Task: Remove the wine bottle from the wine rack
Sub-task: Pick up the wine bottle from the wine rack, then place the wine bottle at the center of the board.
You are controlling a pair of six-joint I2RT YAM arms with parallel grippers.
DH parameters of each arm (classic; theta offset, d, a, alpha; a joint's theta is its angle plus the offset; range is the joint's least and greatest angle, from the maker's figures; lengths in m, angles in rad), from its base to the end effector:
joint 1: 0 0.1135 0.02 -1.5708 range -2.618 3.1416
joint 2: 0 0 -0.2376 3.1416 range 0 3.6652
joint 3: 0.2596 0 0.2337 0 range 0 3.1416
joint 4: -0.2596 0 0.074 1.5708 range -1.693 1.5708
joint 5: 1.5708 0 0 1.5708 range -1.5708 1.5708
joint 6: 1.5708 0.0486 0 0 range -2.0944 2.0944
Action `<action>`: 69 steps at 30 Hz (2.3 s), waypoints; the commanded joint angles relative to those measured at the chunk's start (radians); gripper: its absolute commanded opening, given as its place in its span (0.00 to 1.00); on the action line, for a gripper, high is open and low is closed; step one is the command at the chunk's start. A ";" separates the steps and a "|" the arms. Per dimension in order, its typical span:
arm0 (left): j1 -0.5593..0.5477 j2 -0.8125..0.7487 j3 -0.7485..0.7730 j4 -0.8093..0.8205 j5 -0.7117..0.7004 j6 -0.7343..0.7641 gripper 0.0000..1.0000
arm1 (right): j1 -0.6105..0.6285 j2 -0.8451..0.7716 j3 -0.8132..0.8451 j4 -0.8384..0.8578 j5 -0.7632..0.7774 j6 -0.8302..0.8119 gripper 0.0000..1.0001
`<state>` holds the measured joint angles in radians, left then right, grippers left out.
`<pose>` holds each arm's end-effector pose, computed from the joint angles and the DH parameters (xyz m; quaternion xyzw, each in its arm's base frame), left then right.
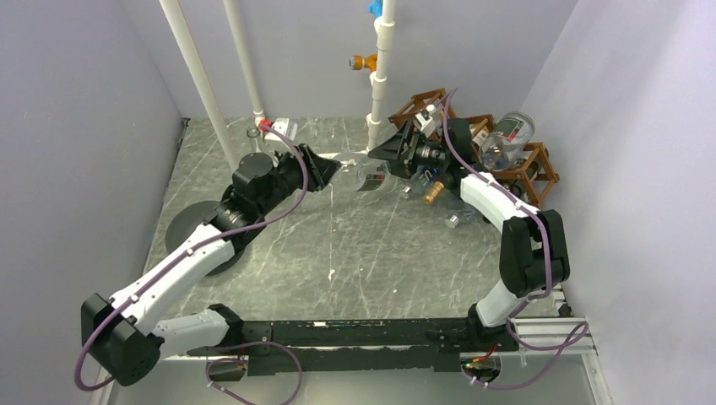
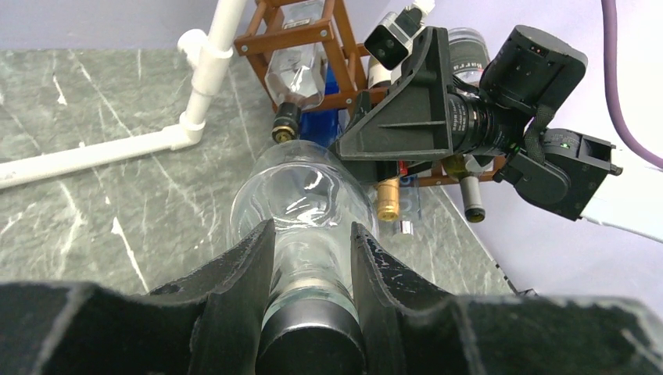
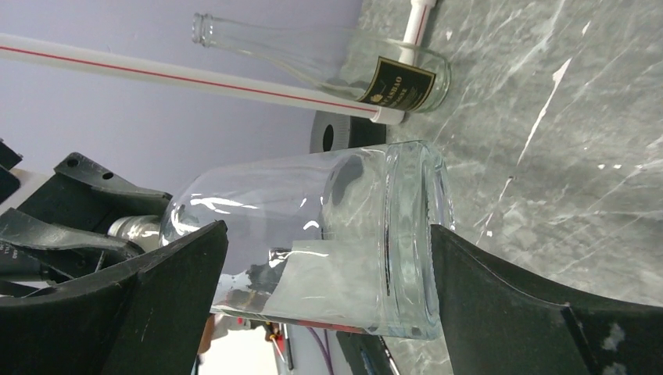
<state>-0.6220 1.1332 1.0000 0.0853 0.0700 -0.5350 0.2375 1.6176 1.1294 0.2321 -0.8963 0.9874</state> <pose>0.2203 -0.1621 0.3523 0.0556 0.7217 -0.3982 0.5635 0.3407 0.1215 0.2714 0.0149 0.7608 0.5972 0.2534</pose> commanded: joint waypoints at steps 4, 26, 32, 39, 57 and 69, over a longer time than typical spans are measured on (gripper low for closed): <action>-0.059 -0.090 -0.092 -0.001 0.100 -0.041 0.00 | 0.161 -0.022 0.006 0.201 -0.100 0.061 0.99; -0.059 -0.304 -0.343 -0.153 0.001 0.024 0.00 | 0.350 0.115 -0.062 0.160 0.034 -0.127 1.00; -0.060 -0.344 -0.394 -0.169 -0.018 0.030 0.00 | 0.389 0.153 -0.074 0.142 0.070 -0.198 1.00; -0.060 -0.378 -0.421 -0.196 -0.042 0.030 0.00 | 0.403 0.180 -0.044 0.077 0.090 -0.262 1.00; -0.060 -0.394 -0.434 -0.219 -0.054 0.028 0.00 | 0.403 0.217 0.071 -0.142 0.202 -0.458 1.00; -0.059 -0.394 -0.409 -0.235 -0.067 0.038 0.00 | 0.341 0.224 0.131 -0.165 0.179 -0.458 1.00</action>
<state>-0.6758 0.7544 0.5446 -0.2680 -0.0021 -0.5117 0.5861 1.8660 1.1774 0.0288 -0.6376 0.5488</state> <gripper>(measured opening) 0.405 0.994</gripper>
